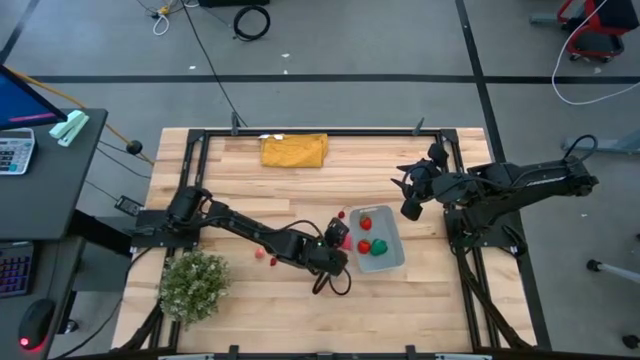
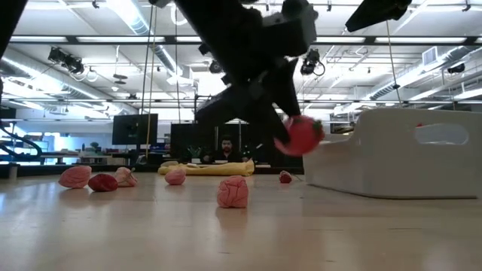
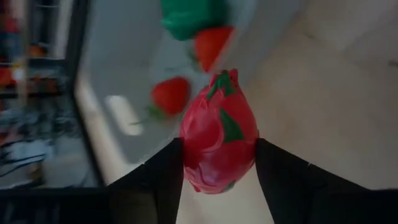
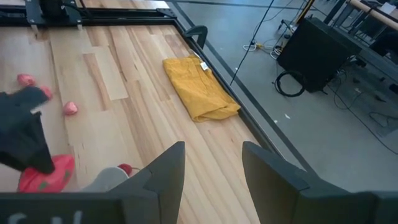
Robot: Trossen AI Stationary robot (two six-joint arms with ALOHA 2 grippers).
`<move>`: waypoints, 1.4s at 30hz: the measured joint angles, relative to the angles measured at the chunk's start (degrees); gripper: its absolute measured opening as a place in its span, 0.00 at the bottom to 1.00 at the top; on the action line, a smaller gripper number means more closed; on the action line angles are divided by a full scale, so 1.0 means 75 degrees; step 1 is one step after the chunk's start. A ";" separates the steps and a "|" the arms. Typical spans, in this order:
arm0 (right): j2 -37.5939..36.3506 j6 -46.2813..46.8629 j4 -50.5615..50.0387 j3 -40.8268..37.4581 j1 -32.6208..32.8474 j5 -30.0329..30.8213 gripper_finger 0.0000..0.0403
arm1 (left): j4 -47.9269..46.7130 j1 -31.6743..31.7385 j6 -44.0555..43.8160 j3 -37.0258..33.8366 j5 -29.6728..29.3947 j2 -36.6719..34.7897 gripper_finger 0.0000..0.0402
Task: Pick and placing Produce into tupperware
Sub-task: Put the red dragon fruit into the gray bin, then put the red cherry into the gray bin
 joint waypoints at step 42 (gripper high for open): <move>0.0000 -0.0035 -0.0016 0.0000 -0.0004 0.0004 0.42 | 0.2534 0.1216 0.0078 0.0006 0.2179 0.0195 0.56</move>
